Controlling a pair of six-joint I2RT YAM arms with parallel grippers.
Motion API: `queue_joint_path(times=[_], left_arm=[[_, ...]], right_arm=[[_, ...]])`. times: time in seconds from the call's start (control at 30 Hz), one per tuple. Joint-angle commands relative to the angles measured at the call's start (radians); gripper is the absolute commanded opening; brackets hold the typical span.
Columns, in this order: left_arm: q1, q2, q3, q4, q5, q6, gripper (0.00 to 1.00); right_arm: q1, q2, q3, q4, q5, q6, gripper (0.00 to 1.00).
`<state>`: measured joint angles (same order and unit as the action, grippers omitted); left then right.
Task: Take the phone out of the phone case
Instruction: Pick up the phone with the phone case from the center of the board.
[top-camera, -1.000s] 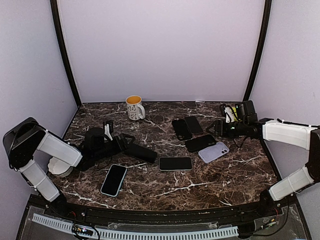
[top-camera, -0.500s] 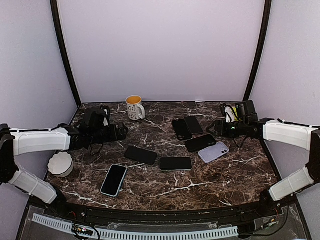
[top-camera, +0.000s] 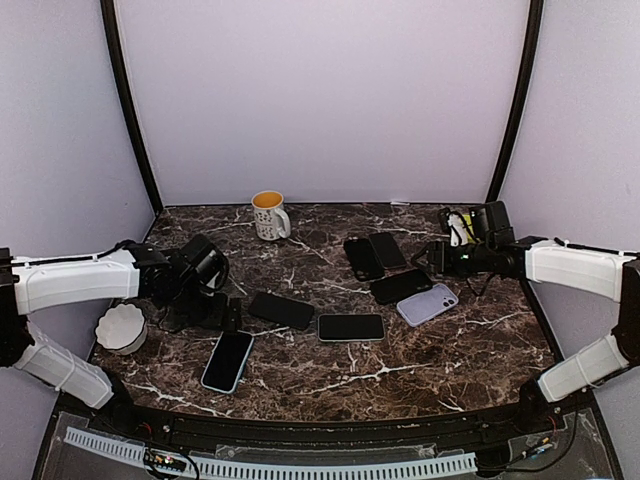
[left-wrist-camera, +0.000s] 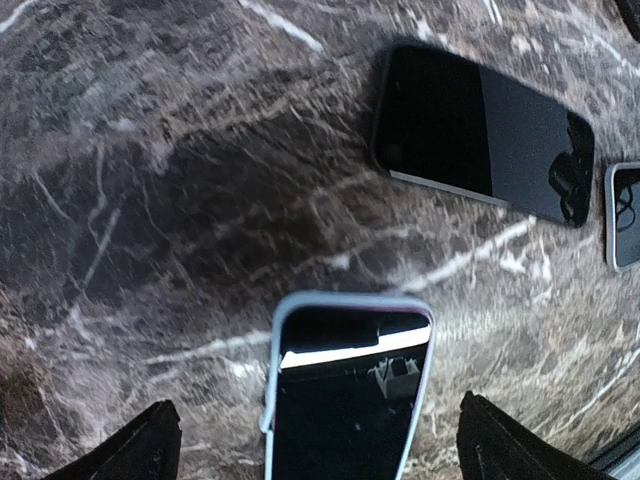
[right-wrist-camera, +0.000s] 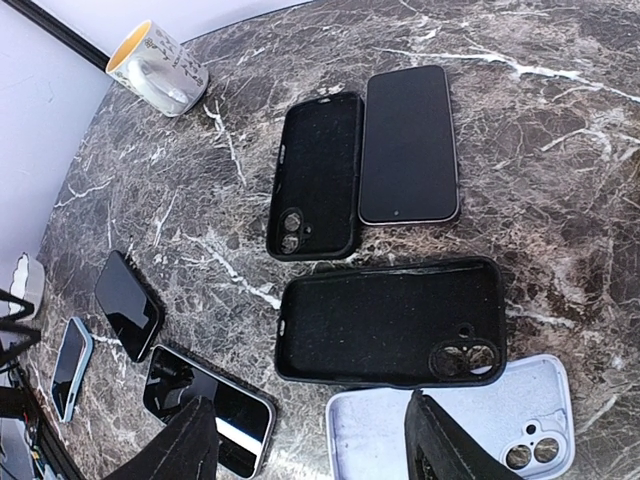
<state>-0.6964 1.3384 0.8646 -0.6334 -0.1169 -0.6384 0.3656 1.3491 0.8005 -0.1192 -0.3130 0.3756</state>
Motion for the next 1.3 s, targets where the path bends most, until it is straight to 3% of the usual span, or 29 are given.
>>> queue_joint_path(times=[0.0, 0.07, 0.17, 0.2, 0.6, 1.13, 1.27], left_arm=[[-0.075, -0.009, -0.013, -0.147, 0.034, -0.055, 0.99], [-0.101, -0.017, -0.035, -0.141, 0.046, -0.06, 0.99], [-0.117, -0.023, -0.101, -0.099, 0.099, -0.04, 0.99], [-0.12, -0.02, -0.111, -0.091, 0.11, -0.034, 0.99], [-0.181, -0.003, -0.164, -0.03, 0.169, -0.039, 0.99], [-0.289, 0.174, -0.074, -0.08, 0.004, -0.072, 0.99], [-0.32, 0.234, -0.051, -0.1, -0.051, -0.092, 0.93]], right_arm=[[0.016, -0.019, -0.008, 0.017, 0.009, -0.004, 0.65], [0.016, -0.025, -0.013, 0.018, 0.009, -0.004, 0.68], [0.017, -0.035, -0.022, 0.023, 0.003, -0.004, 0.97], [0.018, -0.039, -0.024, 0.024, 0.001, -0.004, 0.98], [0.018, -0.059, -0.038, 0.021, 0.012, 0.006, 0.99], [0.019, -0.072, -0.039, -0.004, 0.016, 0.001, 0.99], [0.019, -0.081, -0.043, -0.018, 0.018, -0.006, 0.99]])
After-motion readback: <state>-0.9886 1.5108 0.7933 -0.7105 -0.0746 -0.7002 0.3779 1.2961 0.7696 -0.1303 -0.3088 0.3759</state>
